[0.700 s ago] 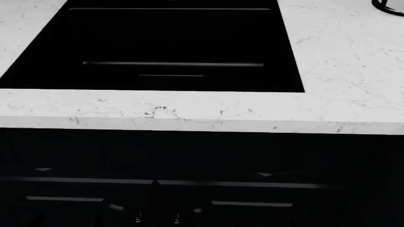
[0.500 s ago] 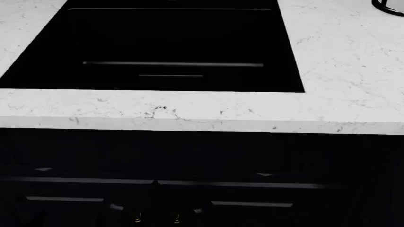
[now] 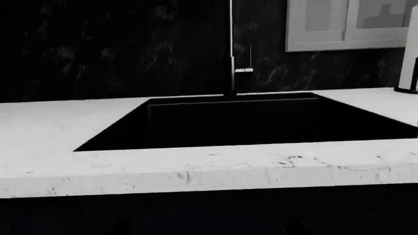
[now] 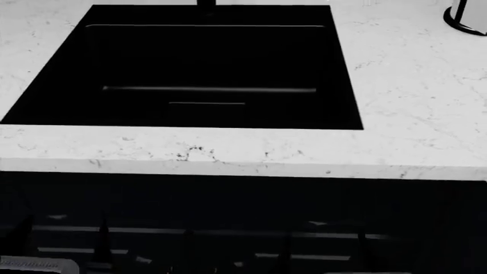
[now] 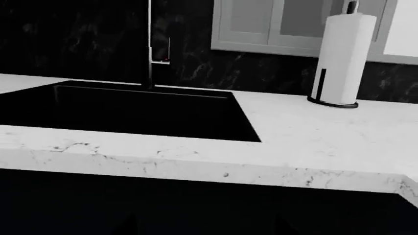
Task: Move the fresh-baked cupcake off the tray onto the counter, and place the bowl used for mixing into the sink.
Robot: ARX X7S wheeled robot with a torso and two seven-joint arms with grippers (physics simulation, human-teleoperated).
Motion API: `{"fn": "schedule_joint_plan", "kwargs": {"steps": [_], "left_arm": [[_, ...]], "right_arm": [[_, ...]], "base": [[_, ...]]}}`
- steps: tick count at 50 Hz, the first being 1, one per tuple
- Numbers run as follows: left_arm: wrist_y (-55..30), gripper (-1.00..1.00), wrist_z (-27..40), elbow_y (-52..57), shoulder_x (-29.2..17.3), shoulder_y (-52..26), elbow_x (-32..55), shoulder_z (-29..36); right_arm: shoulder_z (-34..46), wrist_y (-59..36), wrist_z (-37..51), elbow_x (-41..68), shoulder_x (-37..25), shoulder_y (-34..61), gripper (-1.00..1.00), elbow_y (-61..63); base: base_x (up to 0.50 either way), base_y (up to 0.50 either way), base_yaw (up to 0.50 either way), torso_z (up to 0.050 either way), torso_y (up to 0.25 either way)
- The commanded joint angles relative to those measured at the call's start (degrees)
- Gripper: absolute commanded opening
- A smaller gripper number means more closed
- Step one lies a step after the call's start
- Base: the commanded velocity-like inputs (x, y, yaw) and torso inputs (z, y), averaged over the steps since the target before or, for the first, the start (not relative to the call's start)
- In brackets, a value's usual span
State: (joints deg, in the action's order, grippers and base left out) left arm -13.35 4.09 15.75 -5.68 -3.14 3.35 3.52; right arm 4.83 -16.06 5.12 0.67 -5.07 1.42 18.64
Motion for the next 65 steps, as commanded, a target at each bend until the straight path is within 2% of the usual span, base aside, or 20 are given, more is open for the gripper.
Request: {"fn": "schedule_joint_plan", "kwargs": {"steps": [1, 2, 3, 5, 10, 14, 16, 18, 19, 27, 30, 31, 39, 45, 65], "left_arm": [[-14.72, 1.0, 2.12, 13.65, -2.72, -9.43, -0.83, 0.36], [-20.72, 1.0, 0.98, 16.29, -1.96, -12.44, 3.36, -1.98], [-21.76, 1.0, 2.08, 18.08, -2.32, -13.95, 1.99, -1.51], [-29.08, 1.0, 1.76, 23.52, -3.07, -17.54, 2.97, -1.13], [-38.05, 1.0, 3.24, 28.65, -3.9, -25.85, 2.02, 0.03], [-44.14, 1.0, 2.98, 27.14, -3.22, -33.84, 3.27, -0.68], [-44.47, 1.0, 3.16, 26.65, -3.58, -34.78, 2.96, -0.06], [-42.13, 1.0, 3.21, 26.08, -3.64, -32.87, 2.88, -0.22], [-33.88, 1.0, 3.58, 22.03, -3.66, -25.91, 1.83, 0.41], [-33.4, 1.0, 3.85, 21.75, -3.87, -25.75, 2.1, 0.53], [-29.74, 1.0, 3.83, 19.93, -3.49, -23.53, 2.78, -0.89], [-30.21, 1.0, 4.07, 20.96, -2.87, -23.52, 3.71, -2.23], [-38.48, 1.0, 4.59, 28.16, -3.84, -26.99, 5.29, -3.46], [-41.36, 1.0, 5.34, 29.88, -4.53, -28.76, 5.21, -3.56], [-43.75, 1.0, 5.69, 31.72, -5.57, -29.67, 6.35, -3.87]], "right_arm": [[0.78, -19.02, -0.32, -0.38, -2.93, 6.82, 1.0, 19.28], [0.41, -21.83, -1.05, 0.58, -3.0, 8.64, 1.0, 20.94], [1.08, -23.85, -1.25, 0.43, -3.21, 10.11, 1.0, 21.67], [0.92, -28.72, -2.13, 1.12, -3.7, 14.17, 1.0, 23.42], [1.75, -37.01, -2.68, 1.13, -4.75, 21.61, 1.0, 26.87], [-0.1, -42.67, -4.04, 2.68, -4.94, 28.95, 1.0, 27.25], [0.91, -44.73, -3.74, 2.09, -5.56, 31.39, 1.0, 27.77], [0.92, -42.88, -2.5, 1.06, -5.6, 31.37, 1.0, 26.15], [-0.15, -34.29, -1.71, 1.13, -4.81, 26.19, 1.0, 21.98], [-0.09, -33.68, -1.44, 1.41, -5.0, 26.03, 1.0, 21.69], [-1.09, -33.88, -0.36, 1.26, -4.35, 26.44, 1.0, 21.29], [0.83, -34.57, 0.3, -0.56, -5.67, 26.73, 1.0, 21.02], [0.34, -34.82, 0.68, 0.22, -5.07, 26.43, 1.0, 22.19], [0.05, -35.07, 1.1, 0.29, -5.27, 26.0, 1.0, 23.22], [-0.59, -36.22, 1.35, 1.47, -5.81, 25.61, 1.0, 25.48]], "base": [[0.0, 0.0, 0.0, 0.05, 0.025], [0.0, 0.0, 0.0, 0.05, 0.025], [0.0, 0.0, 0.0, 0.05, 0.025], [0.0, 0.0, 0.0, 0.05, 0.025], [0.0, 0.0, 0.0, 0.05, 0.025], [0.0, 0.0, 0.0, 0.05, 0.027], [0.0, 0.0, 0.0, 0.05, 0.026], [0.0, 0.0, 0.0, 0.05, 0.023], [0.0, 0.0, 0.0, 0.05, 0.027], [0.0, 0.0, 0.0, 0.05, 0.026], [0.0, 0.0, 0.0, 0.027, 0.01], [0.0, 0.0, 0.0, 0.0, 0.0], [0.14, 0.48, 0.0, 0.0, 0.0], [0.15, 0.5, 0.0, 0.0, 0.0], [0.06, 0.5, 0.0, 0.0, 0.0]]}}
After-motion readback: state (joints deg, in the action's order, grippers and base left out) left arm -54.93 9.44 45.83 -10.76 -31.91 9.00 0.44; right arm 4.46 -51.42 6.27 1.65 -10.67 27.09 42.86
